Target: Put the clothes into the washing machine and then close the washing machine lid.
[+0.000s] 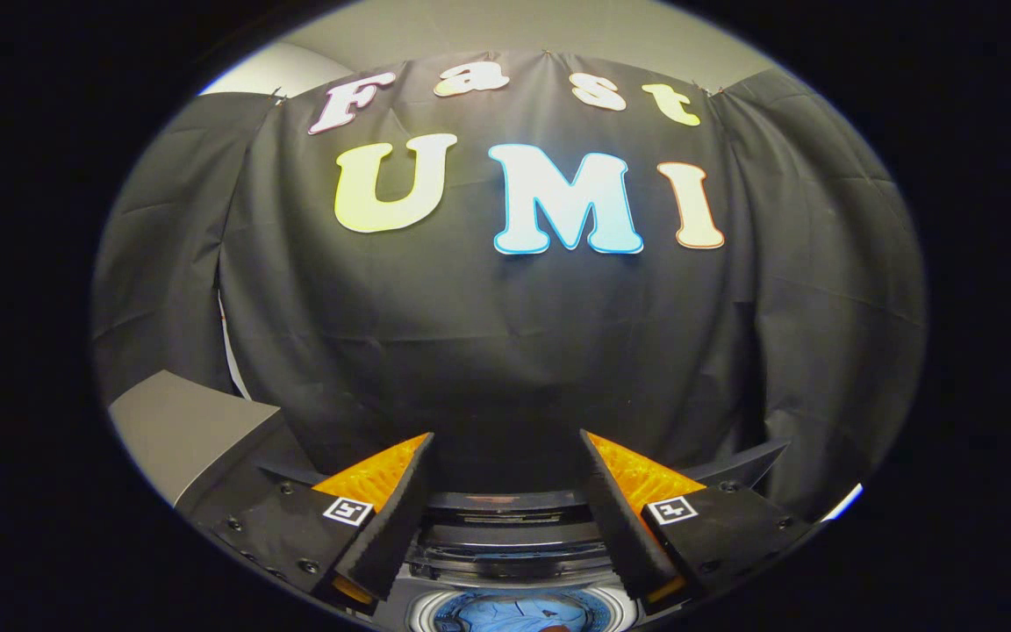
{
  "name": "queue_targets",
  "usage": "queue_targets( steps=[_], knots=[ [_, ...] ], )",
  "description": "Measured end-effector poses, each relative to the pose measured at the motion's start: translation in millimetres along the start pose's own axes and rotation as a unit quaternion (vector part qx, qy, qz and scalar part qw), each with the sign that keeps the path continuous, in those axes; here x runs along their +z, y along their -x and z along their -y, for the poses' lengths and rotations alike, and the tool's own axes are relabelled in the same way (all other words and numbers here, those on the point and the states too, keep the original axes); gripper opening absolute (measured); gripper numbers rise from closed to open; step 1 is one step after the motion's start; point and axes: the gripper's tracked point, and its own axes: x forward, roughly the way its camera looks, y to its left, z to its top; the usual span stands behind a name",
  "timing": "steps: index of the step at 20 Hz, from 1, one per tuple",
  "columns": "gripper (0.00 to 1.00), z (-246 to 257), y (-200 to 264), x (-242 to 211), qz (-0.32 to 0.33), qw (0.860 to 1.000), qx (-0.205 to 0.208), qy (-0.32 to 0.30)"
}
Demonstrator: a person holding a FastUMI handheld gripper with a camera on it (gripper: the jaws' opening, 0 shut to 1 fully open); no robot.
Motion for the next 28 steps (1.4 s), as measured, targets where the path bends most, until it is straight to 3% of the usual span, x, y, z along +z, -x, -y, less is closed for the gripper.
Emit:
queue_targets(
  steps=[11, 28],
  knots=[
    [0.97, 3.5, 46.6, -20.9, 0.015, 1.0, 0.003, 0.006],
    [0.97, 7.1, 123.4, -76.4, -0.019, 1.0, 0.011, 0.008]
  ],
)
